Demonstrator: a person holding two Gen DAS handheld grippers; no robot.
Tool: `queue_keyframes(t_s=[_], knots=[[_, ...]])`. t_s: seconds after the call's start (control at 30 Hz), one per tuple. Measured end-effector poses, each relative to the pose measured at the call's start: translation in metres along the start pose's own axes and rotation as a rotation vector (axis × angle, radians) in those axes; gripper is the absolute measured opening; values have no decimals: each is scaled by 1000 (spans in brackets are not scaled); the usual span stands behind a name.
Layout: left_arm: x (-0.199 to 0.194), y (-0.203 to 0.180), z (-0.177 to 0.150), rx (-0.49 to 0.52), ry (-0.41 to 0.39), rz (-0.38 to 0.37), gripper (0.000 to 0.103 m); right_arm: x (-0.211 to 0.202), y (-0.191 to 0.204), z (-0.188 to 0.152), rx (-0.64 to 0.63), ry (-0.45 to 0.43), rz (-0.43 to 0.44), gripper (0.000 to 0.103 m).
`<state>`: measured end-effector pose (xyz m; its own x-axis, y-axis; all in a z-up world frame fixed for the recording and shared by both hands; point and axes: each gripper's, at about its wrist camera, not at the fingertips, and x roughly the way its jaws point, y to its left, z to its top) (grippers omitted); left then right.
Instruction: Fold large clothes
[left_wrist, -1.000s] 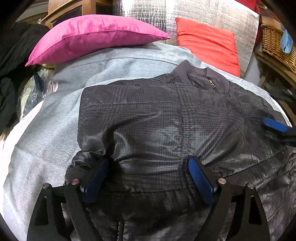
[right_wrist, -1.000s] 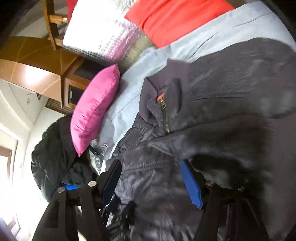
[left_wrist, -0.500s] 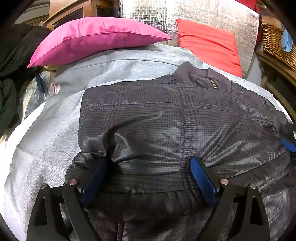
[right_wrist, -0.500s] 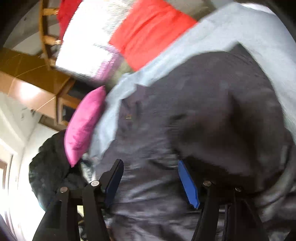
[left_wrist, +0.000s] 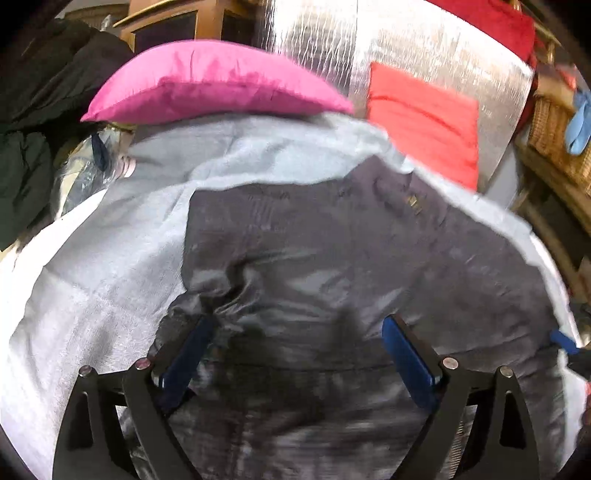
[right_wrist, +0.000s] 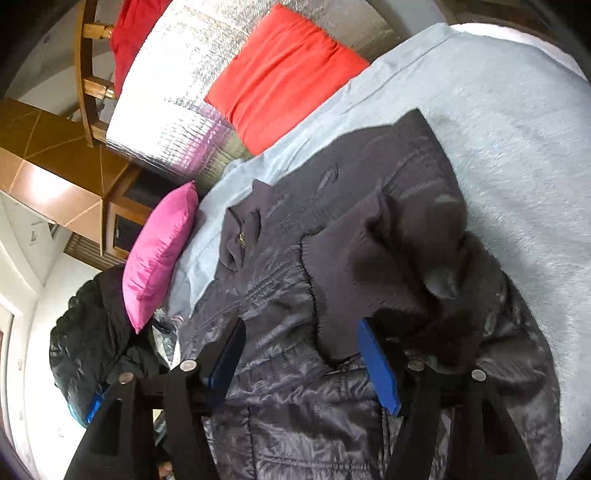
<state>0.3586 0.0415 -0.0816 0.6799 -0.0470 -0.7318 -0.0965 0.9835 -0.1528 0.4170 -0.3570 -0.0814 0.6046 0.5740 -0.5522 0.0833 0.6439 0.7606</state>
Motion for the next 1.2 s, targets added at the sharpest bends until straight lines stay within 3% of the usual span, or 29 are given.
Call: queue_keyframes(t_s=[0.1, 0.27, 0.3, 0.37, 0.43, 0.57, 0.73, 0.97, 1.2], knots=[[2, -26, 5, 47, 3, -38, 94, 7, 15, 6, -15, 2, 53, 68], [35, -61, -1, 187, 58, 21, 94, 56, 41, 26, -24, 77, 119, 69], [47, -62, -6, 202, 92, 39, 94, 68, 41, 31, -22, 88, 111, 71], [54, -59, -12, 192, 100, 35, 95, 88, 29, 37, 5, 100, 10, 72], [55, -58, -14, 201, 82, 38, 96, 102, 18, 40, 39, 122, 22, 71], [57, -59, -14, 203, 88, 46, 96, 103, 31, 34, -51, 118, -22, 72], [47, -57, -13, 180, 95, 43, 96, 79, 28, 30, -22, 88, 10, 72], [9, -46, -19, 163, 77, 50, 96, 7, 35, -1, -144, 50, -12, 72], [-16, -13, -19, 144, 61, 19, 96, -55, -3, -28, -158, 17, -66, 72]])
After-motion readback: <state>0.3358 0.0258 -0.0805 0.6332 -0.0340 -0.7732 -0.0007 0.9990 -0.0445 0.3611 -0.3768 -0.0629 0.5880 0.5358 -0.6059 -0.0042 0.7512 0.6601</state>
